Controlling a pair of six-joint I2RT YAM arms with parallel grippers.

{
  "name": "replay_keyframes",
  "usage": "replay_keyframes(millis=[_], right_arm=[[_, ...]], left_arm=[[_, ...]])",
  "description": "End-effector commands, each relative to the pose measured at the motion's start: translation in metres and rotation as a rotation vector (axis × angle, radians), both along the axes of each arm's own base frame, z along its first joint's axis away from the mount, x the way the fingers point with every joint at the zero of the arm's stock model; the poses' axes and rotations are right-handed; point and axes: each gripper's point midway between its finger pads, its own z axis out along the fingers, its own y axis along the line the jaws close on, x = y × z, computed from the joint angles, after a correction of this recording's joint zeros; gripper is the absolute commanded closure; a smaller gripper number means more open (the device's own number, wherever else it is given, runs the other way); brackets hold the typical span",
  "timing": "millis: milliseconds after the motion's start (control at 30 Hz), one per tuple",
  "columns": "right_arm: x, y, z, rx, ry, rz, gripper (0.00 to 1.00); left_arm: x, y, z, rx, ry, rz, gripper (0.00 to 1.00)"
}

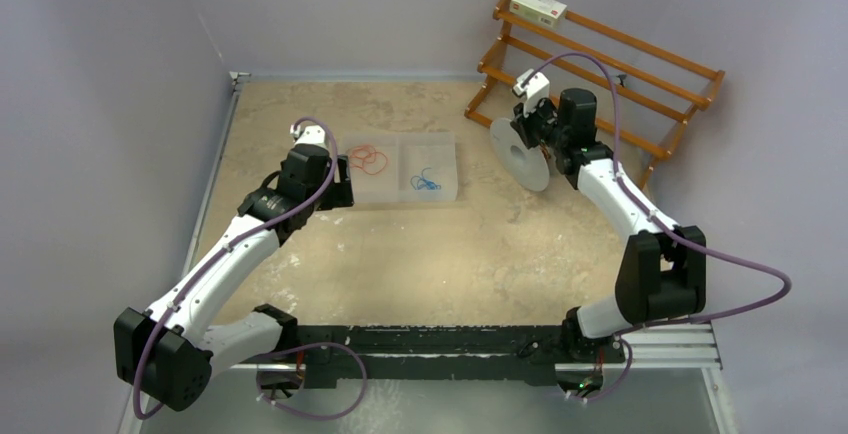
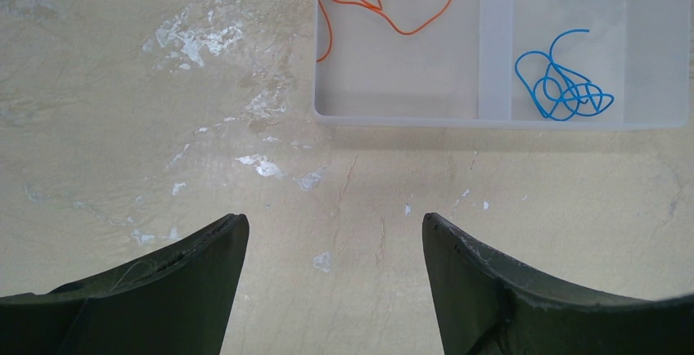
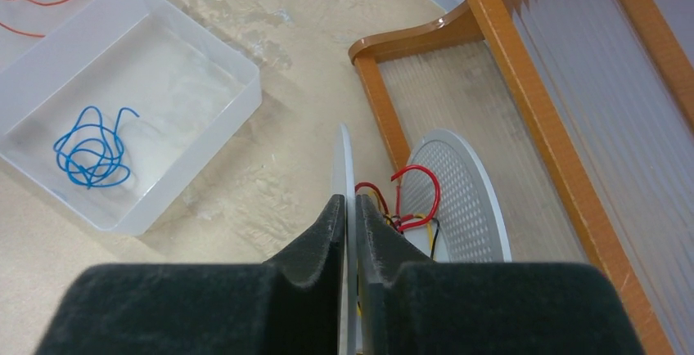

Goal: Wrap the cables

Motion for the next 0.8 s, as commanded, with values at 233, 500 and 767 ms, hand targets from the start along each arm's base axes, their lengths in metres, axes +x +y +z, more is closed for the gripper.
replay_keyframes(millis=[233, 500, 767], right_arm=[[0.017, -0.004, 0.055, 0.032, -0.160, -0.034, 0.62], [0.015, -0.004, 0.065, 0.045, -0.178, -0.040, 0.54], [0.013, -0.004, 0.059, 0.050, -0.158, -0.048, 0.51]], left_arm=[[0.003, 0.001, 0.008, 0.001, -0.039, -0.008, 0.22], [0.003, 0.001, 0.007, 0.002, -0.037, -0.010, 0.22], [0.003, 0.001, 0.008, 0.002, -0.040, -0.010, 0.22]])
